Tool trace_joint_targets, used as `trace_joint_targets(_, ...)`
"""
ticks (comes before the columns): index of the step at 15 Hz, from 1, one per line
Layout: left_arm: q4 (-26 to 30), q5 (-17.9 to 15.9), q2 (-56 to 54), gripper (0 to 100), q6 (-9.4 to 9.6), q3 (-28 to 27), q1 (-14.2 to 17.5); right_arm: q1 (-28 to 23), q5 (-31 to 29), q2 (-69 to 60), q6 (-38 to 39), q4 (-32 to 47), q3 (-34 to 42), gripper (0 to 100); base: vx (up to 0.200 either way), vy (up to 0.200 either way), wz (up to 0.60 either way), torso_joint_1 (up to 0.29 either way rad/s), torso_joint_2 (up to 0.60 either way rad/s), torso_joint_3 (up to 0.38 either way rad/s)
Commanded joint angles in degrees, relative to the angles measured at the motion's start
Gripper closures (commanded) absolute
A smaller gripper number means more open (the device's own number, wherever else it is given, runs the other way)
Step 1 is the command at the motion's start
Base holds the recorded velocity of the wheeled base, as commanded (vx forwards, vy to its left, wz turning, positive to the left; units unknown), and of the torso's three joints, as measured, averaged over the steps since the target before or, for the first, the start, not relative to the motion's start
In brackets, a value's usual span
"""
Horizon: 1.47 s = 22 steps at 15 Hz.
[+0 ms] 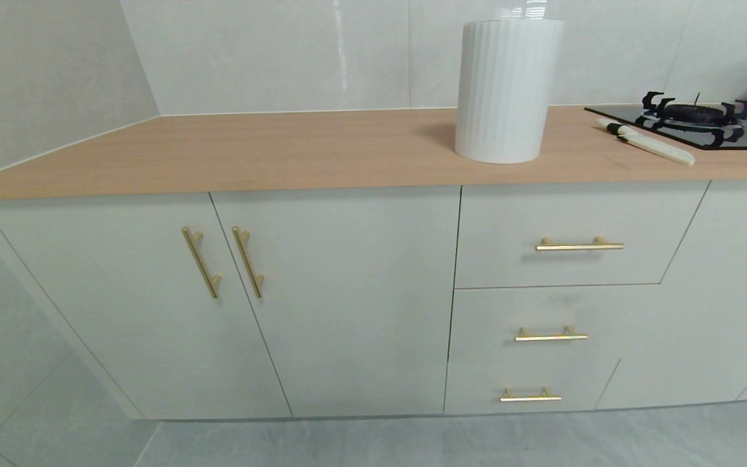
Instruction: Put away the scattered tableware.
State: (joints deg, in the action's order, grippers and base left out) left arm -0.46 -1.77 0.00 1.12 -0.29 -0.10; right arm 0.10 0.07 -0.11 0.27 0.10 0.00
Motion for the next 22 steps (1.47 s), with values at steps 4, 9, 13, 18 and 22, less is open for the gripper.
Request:
trace_joint_targets(4, 0.0, 0.0, 0.1, 0, 0.02, 0.0, 0.0, 0.0, 0.0, 0.1, 0.0, 0.0, 0.0, 0, 0.200, 0.000, 0.00, 0.004, 0.00, 0.006)
trace_joint_targets(9, 0.0, 0.0, 0.1, 0, 0.02, 0.0, 0.0, 0.0, 0.0, 0.1, 0.0, 0.0, 0.0, 0, 0.200, 0.000, 0.00, 0.005, 0.00, 0.005)
trace_joint_targets(13, 0.0, 0.0, 0.1, 0, 0.02, 0.0, 0.0, 0.0, 0.0, 0.1, 0.0, 0.0, 0.0, 0, 0.200, 0.000, 0.00, 0.004, 0.00, 0.001)
trace_joint_targets(18, 0.0, 0.0, 0.1, 0, 0.02, 0.0, 0.0, 0.0, 0.0, 0.1, 0.0, 0.0, 0.0, 0, 0.000, 0.000, 0.00, 0.000, 0.00, 0.000)
trace_joint_targets(22, 0.0, 0.0, 0.1, 0, 0.02, 0.0, 0.0, 0.0, 0.0, 0.1, 0.0, 0.0, 0.0, 0, 0.000, -0.100, 0.00, 0.000, 0.00, 0.002)
